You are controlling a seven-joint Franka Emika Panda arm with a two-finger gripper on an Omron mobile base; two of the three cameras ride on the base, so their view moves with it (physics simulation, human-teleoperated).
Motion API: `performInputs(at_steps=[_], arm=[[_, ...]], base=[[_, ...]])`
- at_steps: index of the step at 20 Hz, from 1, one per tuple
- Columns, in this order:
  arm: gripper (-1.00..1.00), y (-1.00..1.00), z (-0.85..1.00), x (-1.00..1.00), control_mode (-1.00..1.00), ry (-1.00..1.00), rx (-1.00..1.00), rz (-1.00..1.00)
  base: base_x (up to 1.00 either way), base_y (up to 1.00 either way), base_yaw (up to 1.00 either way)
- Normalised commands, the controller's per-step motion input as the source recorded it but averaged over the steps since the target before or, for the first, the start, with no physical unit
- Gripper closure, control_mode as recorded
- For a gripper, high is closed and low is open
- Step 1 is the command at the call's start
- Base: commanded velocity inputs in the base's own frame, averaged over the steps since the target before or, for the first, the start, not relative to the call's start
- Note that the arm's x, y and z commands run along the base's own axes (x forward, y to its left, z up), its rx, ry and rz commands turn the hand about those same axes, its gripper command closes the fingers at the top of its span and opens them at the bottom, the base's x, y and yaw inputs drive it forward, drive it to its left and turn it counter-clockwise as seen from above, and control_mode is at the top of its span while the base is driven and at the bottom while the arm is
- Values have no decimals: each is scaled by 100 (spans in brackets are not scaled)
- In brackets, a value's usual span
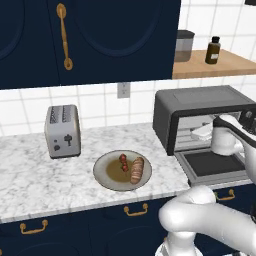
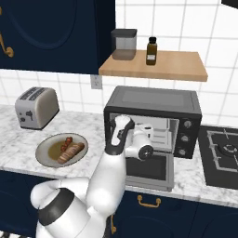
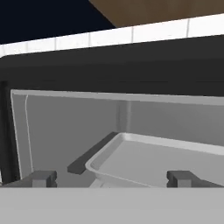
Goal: Pick up the kebab skewer and baguette bread, and place them inside the toaster oven. Close the toaster oven door and start by setting the timer.
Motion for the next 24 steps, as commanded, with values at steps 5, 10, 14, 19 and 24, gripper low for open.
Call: performInputs(at_steps=[5,10,14,19,24], arm=[[-100,-17,-22,42,-100,-1,7,0],[-100,-4,-8,41,-100,-2,0,0],[-100,-4,-13,51,-100,0,0,0],[-100,-6,-30,39,-100,0,0,0],[-100,-11,-34,29,-100,0,0,0]], base=[[0,0,0],[0,0,0],[0,0,0],[0,0,0],[0,0,0]])
